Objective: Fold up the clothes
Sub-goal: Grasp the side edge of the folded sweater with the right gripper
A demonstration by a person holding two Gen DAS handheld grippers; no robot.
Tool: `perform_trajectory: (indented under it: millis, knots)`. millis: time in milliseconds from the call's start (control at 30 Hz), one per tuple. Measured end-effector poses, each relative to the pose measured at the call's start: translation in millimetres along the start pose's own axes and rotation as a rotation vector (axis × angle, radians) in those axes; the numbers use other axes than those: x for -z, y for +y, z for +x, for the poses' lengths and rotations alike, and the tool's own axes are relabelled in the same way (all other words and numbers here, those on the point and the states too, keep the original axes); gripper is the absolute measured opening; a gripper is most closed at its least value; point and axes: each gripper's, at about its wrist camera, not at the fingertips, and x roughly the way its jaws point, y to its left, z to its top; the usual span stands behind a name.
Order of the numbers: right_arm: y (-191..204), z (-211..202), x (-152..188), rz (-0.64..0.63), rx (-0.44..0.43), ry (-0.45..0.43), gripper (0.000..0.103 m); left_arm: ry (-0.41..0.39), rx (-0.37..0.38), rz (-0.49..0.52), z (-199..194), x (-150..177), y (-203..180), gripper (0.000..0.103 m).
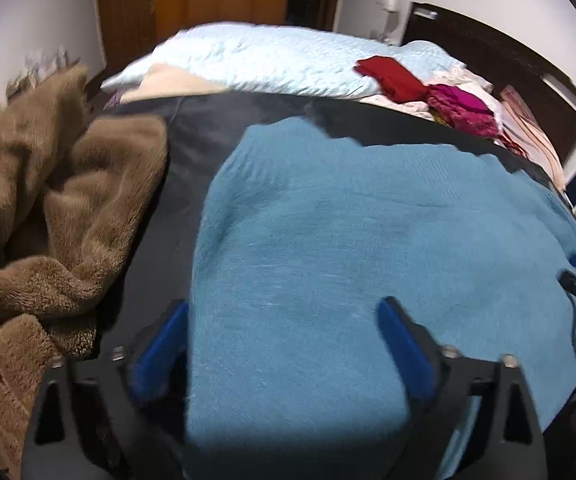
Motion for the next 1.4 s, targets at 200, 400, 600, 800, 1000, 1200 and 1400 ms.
perform_trajectory:
  millis: [200,400,600,800,1000,1200,1400]
  knots:
    - [-36,-60,29,0.257,-0.038,-0.043,0.091,-0.016,-0.006,-0.014,2,1,3,0.102]
    - [-84,-102,81,0.564,-0.112,-0.042,0.091,-0.018,0.004,-0.012,3,1,5,0.102]
    - [-90,-107,106,0.676,-0.162,-0.022,0.091,-0.021,0.013,-0.01,2,2,6,0.102]
    - [-87,-82,105,0.742,-0.208,-0.008,0.091,-0.024,0.029,-0.003,1,3,7,0.102]
    - [-73,-65,93,0.731,-0.191,-0.039,0.091,-0.029,0.032,0.0,0,2,7,0.102]
    - [-74,-57,94,0.773,-0.17,-0.113,0.08,-0.032,0.032,0.0,0,3,8,0.102]
    - [-78,-48,95,0.823,-0.162,-0.159,0.054,-0.036,0.033,0.0,0,3,8,0.102]
